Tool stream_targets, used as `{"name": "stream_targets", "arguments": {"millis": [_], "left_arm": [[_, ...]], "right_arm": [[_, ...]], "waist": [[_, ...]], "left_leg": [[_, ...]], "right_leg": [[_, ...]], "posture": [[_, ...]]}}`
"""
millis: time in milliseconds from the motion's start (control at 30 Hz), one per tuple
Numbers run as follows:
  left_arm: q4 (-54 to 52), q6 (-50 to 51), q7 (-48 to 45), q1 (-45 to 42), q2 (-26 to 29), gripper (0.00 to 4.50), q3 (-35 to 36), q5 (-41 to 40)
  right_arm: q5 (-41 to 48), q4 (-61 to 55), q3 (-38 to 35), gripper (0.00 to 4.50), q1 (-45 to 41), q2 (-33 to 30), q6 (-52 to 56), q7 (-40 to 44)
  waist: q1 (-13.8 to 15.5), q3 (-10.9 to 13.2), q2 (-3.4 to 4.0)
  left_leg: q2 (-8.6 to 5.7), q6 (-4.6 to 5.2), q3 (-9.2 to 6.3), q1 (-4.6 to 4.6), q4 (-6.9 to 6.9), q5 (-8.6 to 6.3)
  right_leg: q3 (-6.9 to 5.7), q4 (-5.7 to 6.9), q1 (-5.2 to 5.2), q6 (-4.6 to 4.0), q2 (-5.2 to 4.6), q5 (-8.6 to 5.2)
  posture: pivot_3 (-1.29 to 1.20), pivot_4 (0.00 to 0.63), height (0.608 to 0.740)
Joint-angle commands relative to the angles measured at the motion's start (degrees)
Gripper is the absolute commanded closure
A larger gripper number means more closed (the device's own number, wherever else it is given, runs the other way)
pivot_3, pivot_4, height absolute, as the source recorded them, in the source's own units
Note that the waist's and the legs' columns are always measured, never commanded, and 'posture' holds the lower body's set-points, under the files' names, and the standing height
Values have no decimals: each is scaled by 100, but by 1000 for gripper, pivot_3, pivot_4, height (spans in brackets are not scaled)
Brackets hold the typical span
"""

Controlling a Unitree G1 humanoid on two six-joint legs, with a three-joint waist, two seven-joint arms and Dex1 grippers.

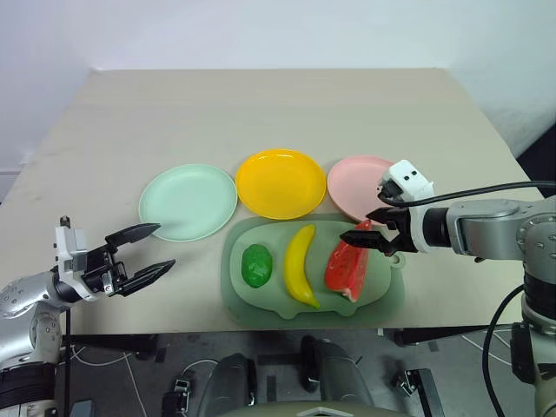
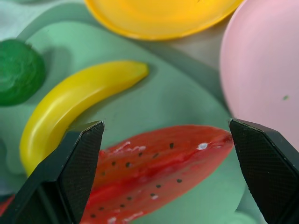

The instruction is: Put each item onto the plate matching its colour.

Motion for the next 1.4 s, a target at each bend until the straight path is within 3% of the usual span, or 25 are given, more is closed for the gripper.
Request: {"name": "stream_targets", "arguments": {"millis": [33,300,667,900,1133,1300,1400], "left_arm": [[-7,-106,-30,-22,12,42,48,-20],[26,-123,-29,3,-4,42,50,-20],[39,-151,-11,-5,-12,42,62,-27],[21,-172,17,27,-47,42,41,-24],[27,-183,43,3,-55,42,29,-17],[48,-183,53,-74,-30,42,15,-10],[69,-188,-14,-134,25,42,-11,3]], "right_arm": [[523,-183,131,0,118,-174,39,-340],[420,-253,130,0,-140,122,31,-710],[743,-217,355,0,-84,-136,39,-501],[262,-310,301,0,-223,-217,-272,-20],[-653,-270,376,0,-404,-892,-1533,1756],[-2027,-128,750,0,63,-2001,-3650,4379],[-2844,24,777,0,620,-2472,-5542,6363]], "waist": [[0,0,0],[-4,0,0],[1,-1,-2],[2,-1,-2],[7,-1,-2],[16,-1,-3],[11,-1,-3]], "left_leg": [[0,0,0,0,0,0],[2,0,0,0,0,0],[2,2,-2,-2,0,-1],[4,2,-2,-2,0,-1],[2,2,-3,-3,0,-1],[0,5,-4,-3,-1,-2],[0,6,-2,0,0,-3]], "right_leg": [[0,0,0,0,0,0],[1,1,-1,0,2,0],[0,-2,0,0,0,0],[0,-2,-1,0,0,0],[0,-4,-1,1,1,0],[-1,-8,0,2,1,-2],[0,-10,2,6,3,-2]], "posture": [[0,150,736],[0,150,736],[0,150,736],[0,150,736],[0,150,736],[0,150,736],[0,150,736]]}}
